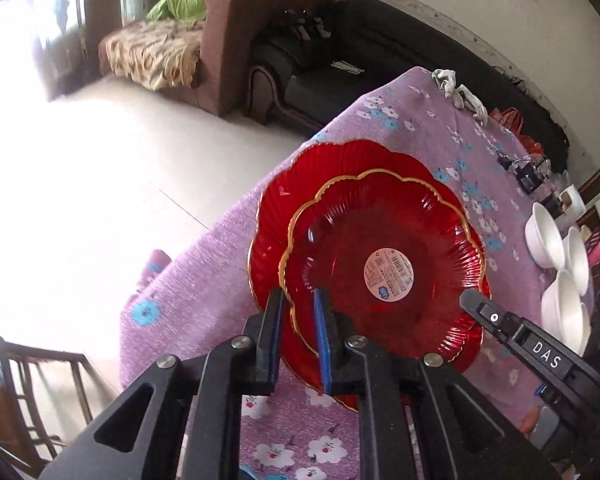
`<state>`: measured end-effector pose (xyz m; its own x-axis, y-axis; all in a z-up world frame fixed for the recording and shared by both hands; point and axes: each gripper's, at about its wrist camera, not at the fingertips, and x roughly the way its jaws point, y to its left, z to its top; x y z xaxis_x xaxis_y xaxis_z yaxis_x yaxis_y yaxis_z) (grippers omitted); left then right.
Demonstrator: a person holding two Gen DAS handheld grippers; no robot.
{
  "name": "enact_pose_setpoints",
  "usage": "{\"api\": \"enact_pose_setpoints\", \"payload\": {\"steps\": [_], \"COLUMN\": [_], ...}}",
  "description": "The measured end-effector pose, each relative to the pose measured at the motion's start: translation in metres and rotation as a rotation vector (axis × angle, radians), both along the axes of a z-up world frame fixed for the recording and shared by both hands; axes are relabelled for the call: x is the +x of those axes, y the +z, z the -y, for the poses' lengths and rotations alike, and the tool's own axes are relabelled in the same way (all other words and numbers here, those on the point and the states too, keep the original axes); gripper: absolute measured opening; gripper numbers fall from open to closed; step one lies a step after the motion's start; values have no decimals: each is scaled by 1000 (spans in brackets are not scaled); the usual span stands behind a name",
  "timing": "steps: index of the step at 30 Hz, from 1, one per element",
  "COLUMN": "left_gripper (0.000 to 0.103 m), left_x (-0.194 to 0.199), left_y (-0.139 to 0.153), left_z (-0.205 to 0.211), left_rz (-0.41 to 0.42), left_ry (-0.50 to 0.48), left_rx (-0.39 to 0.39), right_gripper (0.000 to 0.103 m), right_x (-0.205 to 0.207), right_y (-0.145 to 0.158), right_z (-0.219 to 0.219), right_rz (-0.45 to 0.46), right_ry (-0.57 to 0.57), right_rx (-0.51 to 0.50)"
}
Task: Organize plates and bowls
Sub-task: 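Lift the small red plate with both grippers and lower it onto the large red wedding plate, then open both grippers and withdraw from the stacked red plates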
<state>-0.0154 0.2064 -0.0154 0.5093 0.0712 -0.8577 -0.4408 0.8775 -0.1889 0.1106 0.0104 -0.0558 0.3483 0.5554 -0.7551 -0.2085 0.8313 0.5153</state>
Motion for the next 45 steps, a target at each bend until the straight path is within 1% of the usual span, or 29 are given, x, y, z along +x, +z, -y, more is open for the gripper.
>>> {"api": "enact_pose_setpoints", "payload": {"steps": [1,3,6,8,9,13,16,19,20,22,24,26,28,30,32,39,45], "left_gripper": [19,20,21,21,21,21,27,33,36,38,42,44,46,51,52,61,64], "left_x": [-1,-2,-3,-3,-3,-2,-1,-1,-1,-1,-2,-1,-1,0,2,20,47], "left_y": [3,7,10,10,10,8,9,11,12,15,19,23,28,31,34,41,46], "left_z": [1,1,1,1,2,7,13,19,22,27,32,38,47,56,66,114,163], "left_rz": [7,23,32,32,30,26,28,37,42,53,65,82,98,112,125,162,175], "left_ry": [0,6,6,0,-5,-18,-29,-32,-34,-38,-41,-47,-58,-74,-95,-183,-264], "left_rx": [21,39,40,38,38,40,59,96,109,138,165,190,222,244,257,277,283], "right_gripper": [11,11,12,12,12,12,12,12,12,12,12,12,12,12,12,12,12], "right_x": [0,2,4,3,1,-1,-3,-4,-3,-3,-4,-4,-5,-5,-6,-3,2], "right_y": [1,1,-1,3,5,16,22,23,22,20,16,13,12,13,15,28,44], "right_z": [-1,0,-1,-1,-1,8,16,27,29,34,42,49,58,68,80,134,187], "right_rz": [8,5,3,45,70,111,136,128,126,124,111,102,100,109,115,141,175], "right_ry": [1,0,11,-8,-15,-34,-58,-72,-78,-84,-94,-103,-117,-131,-151,-228,-296], "right_rx": [-5,-7,-37,-91,-102,-62,-48,2,6,20,37,48,57,60,70,95,96]}}
